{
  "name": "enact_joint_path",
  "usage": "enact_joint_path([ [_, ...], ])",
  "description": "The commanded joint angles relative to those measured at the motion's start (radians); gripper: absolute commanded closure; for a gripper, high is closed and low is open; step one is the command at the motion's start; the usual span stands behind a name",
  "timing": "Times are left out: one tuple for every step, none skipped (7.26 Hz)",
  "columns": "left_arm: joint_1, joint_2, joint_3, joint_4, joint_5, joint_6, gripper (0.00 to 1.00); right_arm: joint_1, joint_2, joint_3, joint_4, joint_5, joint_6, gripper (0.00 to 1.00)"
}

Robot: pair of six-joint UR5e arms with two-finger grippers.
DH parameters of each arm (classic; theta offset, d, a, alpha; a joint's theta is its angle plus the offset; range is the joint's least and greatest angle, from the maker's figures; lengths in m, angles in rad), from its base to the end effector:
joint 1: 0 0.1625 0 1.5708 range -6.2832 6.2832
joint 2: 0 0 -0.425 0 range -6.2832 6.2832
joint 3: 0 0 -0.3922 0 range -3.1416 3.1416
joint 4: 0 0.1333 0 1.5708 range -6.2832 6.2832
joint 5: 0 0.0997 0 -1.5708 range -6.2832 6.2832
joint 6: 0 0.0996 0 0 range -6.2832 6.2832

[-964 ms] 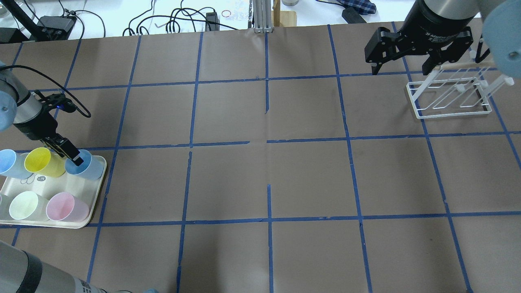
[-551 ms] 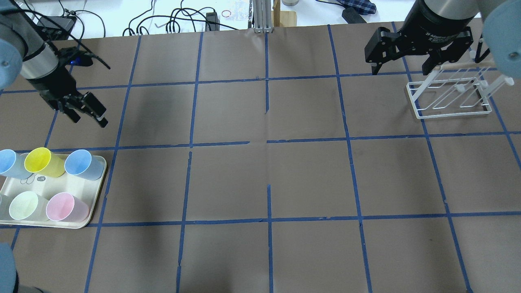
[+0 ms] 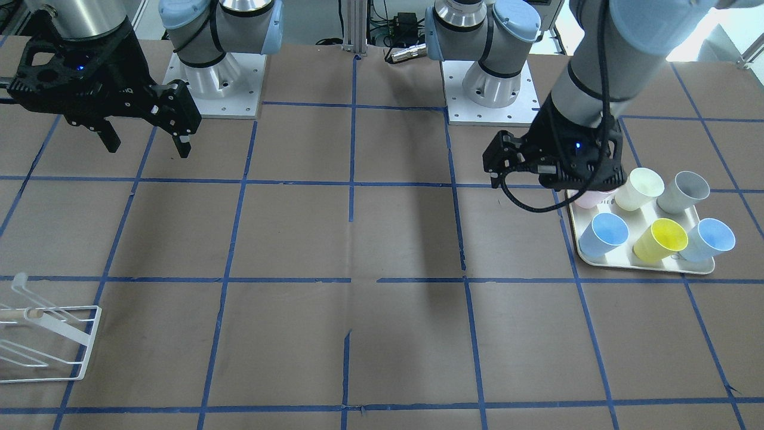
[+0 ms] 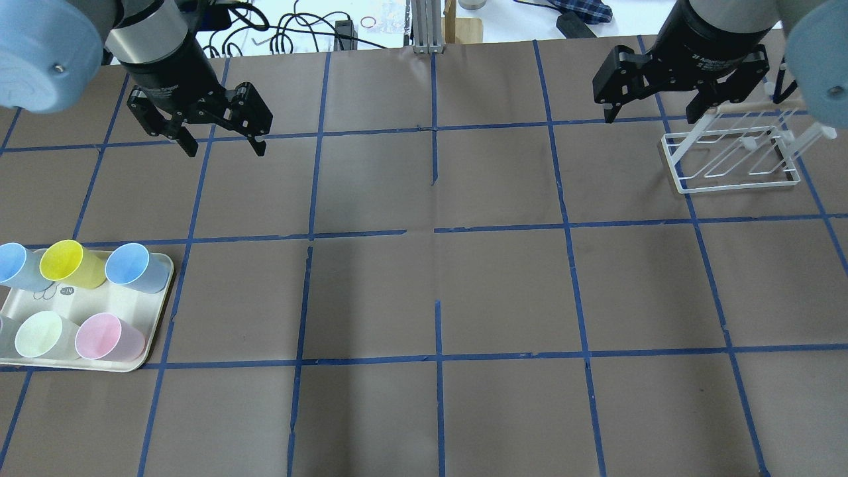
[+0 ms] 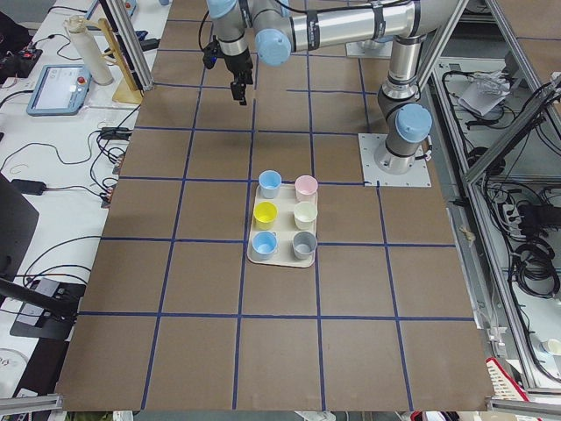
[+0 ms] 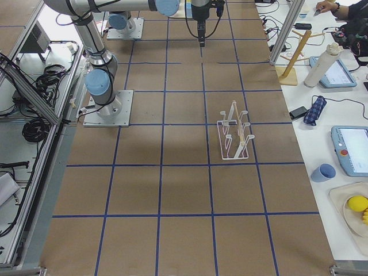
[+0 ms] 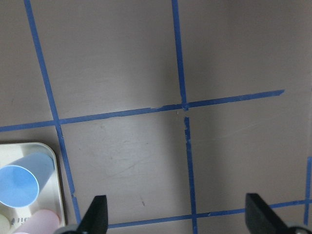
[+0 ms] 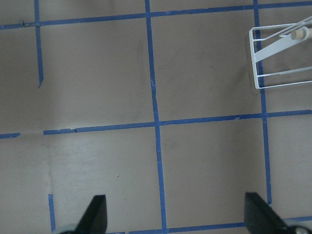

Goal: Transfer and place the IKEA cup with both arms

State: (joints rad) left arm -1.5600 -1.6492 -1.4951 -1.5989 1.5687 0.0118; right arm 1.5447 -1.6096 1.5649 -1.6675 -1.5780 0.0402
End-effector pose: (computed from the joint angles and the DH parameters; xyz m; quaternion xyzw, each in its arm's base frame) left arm -0.1279 -0.5235 0.4825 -0.0005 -0.9999 -0.0154 0.0012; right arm 0.1198 -0.4914 0.5202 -0.0333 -0.9969 0.0707 0.0031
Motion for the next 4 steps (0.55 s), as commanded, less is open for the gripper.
enact_joint_path([
  [-0.005, 0.101, -0.022, -0.036, 0.002, -0.104, 0.00, 0.000, -0.001, -0.002, 0.000, 0.000, 0.001, 0.00],
  [0.030, 0.120, -0.017, -0.047, 0.004, -0.063, 0.00, 0.000, 0.000, -0.002, 0.000, -0.002, 0.000, 0.00],
  [0.043, 0.140, -0.030, -0.064, -0.004, -0.055, 0.00, 0.000, -0.001, -0.002, 0.000, -0.002, 0.000, 0.00],
  [0.047, 0.128, -0.048, -0.044, -0.006, -0.053, 0.00, 0.000, 0.000, -0.002, 0.000, 0.000, 0.001, 0.00],
])
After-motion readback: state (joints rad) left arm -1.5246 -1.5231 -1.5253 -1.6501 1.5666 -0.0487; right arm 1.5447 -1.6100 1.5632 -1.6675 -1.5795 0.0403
